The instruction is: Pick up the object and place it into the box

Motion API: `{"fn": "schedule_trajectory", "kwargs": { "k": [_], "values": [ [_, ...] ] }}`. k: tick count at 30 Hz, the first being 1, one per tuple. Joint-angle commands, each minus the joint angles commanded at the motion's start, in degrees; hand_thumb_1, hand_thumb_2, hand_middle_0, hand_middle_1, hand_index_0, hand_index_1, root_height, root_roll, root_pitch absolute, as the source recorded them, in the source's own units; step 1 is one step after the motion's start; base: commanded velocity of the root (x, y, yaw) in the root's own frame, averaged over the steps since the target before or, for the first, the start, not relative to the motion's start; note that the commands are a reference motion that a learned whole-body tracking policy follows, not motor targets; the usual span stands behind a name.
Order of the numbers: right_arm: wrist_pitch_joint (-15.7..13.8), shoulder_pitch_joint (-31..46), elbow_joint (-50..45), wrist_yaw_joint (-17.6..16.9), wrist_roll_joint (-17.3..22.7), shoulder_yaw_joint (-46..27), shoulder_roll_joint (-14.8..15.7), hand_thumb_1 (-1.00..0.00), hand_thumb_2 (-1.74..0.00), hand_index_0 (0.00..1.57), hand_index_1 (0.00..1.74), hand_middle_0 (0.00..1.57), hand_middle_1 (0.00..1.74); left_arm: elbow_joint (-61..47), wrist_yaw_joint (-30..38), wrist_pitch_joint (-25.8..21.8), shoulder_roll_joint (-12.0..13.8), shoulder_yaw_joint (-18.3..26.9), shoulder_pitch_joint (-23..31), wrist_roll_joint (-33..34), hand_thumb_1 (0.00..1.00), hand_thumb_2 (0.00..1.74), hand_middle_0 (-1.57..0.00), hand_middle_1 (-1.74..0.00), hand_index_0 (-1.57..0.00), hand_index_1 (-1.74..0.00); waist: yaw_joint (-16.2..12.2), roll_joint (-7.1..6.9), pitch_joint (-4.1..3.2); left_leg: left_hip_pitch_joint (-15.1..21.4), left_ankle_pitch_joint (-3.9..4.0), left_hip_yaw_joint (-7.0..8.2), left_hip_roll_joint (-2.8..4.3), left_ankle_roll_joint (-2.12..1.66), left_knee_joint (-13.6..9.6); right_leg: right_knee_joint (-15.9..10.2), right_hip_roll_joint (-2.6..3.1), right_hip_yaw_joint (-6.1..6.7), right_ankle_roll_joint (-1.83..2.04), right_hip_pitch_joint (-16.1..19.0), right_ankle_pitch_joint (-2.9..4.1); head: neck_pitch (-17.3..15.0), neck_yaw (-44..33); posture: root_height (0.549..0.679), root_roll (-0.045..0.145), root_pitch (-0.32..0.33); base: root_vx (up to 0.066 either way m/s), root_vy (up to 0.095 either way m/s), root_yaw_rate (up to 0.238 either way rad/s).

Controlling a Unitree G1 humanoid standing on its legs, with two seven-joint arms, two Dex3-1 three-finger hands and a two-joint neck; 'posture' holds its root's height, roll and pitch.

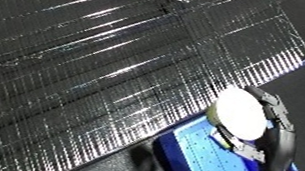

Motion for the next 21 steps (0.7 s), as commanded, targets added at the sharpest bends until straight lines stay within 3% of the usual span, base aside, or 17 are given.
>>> {"fn": "schedule_trajectory", "kwargs": {
  "k": [8,14,19,21],
  "values": [
    [-3.02,3.86,3.87,1.52,4.45,-4.22,-0.66,-0.55,-0.96,0.86,0.96,0.86,0.96,2.17,-0.25,-1.69,-2.04,-0.72,-0.47,-0.57,1.00,1.74,-1.57,-1.74,-1.57,-1.74,-3.85,1.98,0.00,2.89,1.72,2.06,0.60,-1.01,-1.38,-1.04,0.01,1.45,-0.14,1.21,-0.60,0.78,4.74,0.651,0.097,-0.047,-0.001,0.074,-0.163],
    [-4.22,4.60,7.85,2.46,7.36,-5.96,-1.37,-0.25,-0.44,0.39,0.44,0.39,0.44,3.29,-0.12,-2.51,-2.86,-1.38,-0.78,-1.12,1.00,1.74,-1.57,-1.74,-1.57,-1.74,-5.06,3.28,0.00,4.36,2.23,2.70,0.40,-1.42,-3.14,-2.46,0.00,2.13,-0.09,2.02,-0.52,0.88,6.60,0.653,0.101,-0.047,0.002,0.048,-0.047],
    [-4.53,4.37,9.86,2.82,8.24,-6.37,-1.60,0.00,0.00,0.00,0.00,0.00,0.00,3.50,0.19,-2.64,-3.20,-2.24,-0.95,-1.62,1.00,1.74,-1.57,-1.74,-1.57,-1.74,-5.01,3.99,0.00,4.68,2.37,2.47,0.05,-1.55,-3.84,-3.11,-0.11,2.36,-0.15,2.40,-0.29,1.10,6.83,0.654,0.104,-0.047,-0.006,0.024,0.048],
    [-4.53,4.24,10.21,2.72,8.19,-6.21,-1.59,0.00,0.00,0.00,0.00,0.00,0.00,3.63,0.31,-2.66,-3.28,-2.45,-1.07,-1.86,1.00,1.74,-1.57,-1.74,-1.57,-1.74,-4.92,4.11,0.00,4.69,2.44,2.36,-0.06,-1.55,-4.07,-3.33,-0.16,2.38,-0.17,2.42,-0.19,0.93,6.49,0.654,0.105,-0.046,-0.015,0.023,0.056]
  ]
}}
